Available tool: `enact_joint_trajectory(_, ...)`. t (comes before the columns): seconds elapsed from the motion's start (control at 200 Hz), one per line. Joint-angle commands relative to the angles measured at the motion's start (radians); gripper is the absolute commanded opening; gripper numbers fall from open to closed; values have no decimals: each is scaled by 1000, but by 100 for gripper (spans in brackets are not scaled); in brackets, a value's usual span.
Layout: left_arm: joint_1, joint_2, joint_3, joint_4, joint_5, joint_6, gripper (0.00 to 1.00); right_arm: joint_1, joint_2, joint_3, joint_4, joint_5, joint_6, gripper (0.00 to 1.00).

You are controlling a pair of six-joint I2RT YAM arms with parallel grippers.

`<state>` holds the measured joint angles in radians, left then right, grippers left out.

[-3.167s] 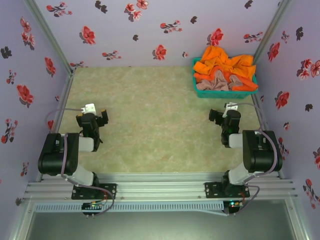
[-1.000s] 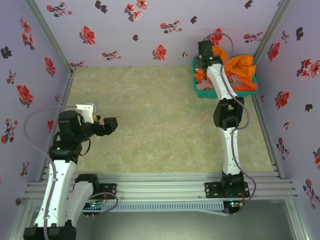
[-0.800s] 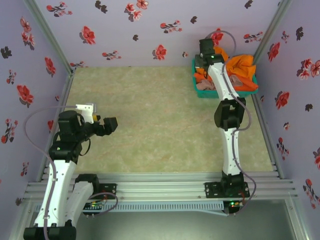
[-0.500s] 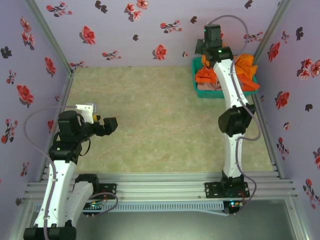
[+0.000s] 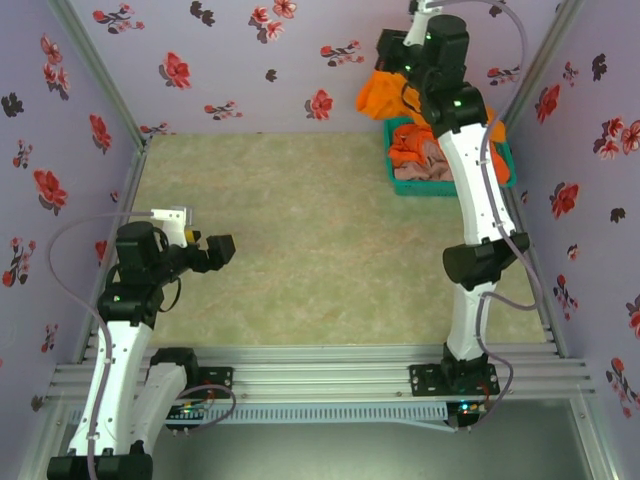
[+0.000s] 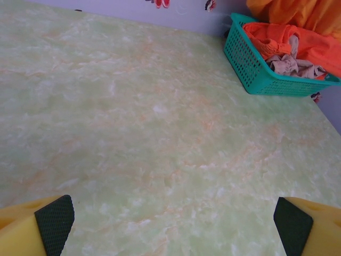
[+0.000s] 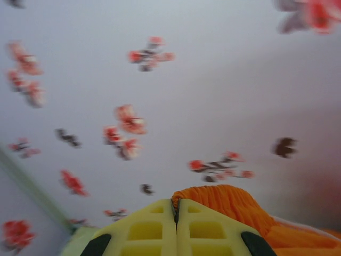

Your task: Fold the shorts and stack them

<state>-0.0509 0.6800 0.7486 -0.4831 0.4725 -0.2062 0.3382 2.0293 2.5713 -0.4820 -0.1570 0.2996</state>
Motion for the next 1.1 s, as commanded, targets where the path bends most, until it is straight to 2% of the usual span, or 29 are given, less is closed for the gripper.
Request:
enact_joint_trajectory(0.0, -4, -12, -11, 8, 14, 20, 100, 88, -60, 84, 114, -192, -1, 0)
enact_joint_trajectory(0.15, -4, -13, -9, 4, 1, 19, 100, 203, -81, 87, 143, -284, -20, 0)
enact_joint_trajectory(0.285, -4, -30, -8, -1, -31, 19, 99, 252, -75, 87, 132, -363, 8, 0)
enact_joint_trajectory(0.37, -4, -56, -9, -1, -64, 20, 100, 255, -71, 76, 40, -407, -21, 0)
enact_joint_trajectory(0.475, -4, -112, -16, 10, -109, 20, 99, 255, -102, -18, -125, -404, -143, 0)
enact_joint_trajectory(0.595, -4, -188, -37, 54, -144, 1, 99, 255, -233, -356, -165, -346, -273, 0)
enact_joint_trajectory(0.725, -4, -234, -38, 104, -168, -89, 99, 255, -434, -880, 5, -170, -381, 0)
enact_joint_trajectory(0.79, -4, -232, -38, 133, -174, -172, 100, 254, -524, -1097, 86, -94, -436, 0)
enact_joint_trajectory(0.835, -4, -222, -37, 150, -176, -237, 100, 255, -575, -1215, 115, -47, -475, 4)
enact_joint_trajectory(1.0, -6, -154, -43, 158, -175, -418, 99, 255, -679, -1449, 123, 129, -534, 8)
enact_joint_trajectory(1.095, -11, -101, -52, 134, -173, -458, 99, 255, -714, -1514, 133, 250, -536, 18)
